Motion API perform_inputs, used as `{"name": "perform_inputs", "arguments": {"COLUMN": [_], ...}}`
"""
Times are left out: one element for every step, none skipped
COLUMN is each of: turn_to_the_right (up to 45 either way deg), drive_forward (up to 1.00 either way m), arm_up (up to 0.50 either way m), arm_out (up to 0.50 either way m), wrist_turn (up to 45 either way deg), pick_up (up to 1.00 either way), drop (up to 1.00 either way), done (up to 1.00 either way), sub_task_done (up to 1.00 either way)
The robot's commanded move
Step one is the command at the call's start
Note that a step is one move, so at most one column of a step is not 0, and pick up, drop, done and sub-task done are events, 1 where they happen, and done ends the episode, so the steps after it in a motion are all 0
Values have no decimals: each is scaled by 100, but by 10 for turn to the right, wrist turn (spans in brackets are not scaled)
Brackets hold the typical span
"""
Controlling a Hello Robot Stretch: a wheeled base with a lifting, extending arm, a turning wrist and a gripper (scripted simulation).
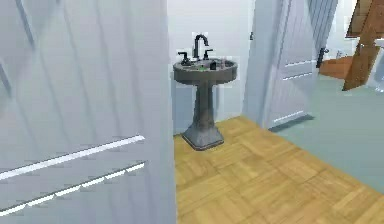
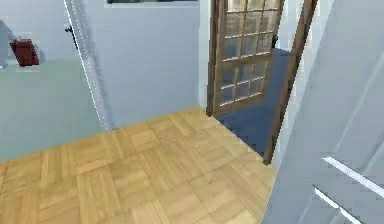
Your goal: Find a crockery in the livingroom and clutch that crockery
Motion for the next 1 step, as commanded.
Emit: {"name": "perform_inputs", "arguments": {"turn_to_the_right": [450], "drive_forward": [0], "arm_up": [0], "arm_out": [0], "wrist_turn": [0], "pick_up": [0], "drop": [0], "done": [0], "sub_task_done": [0]}}
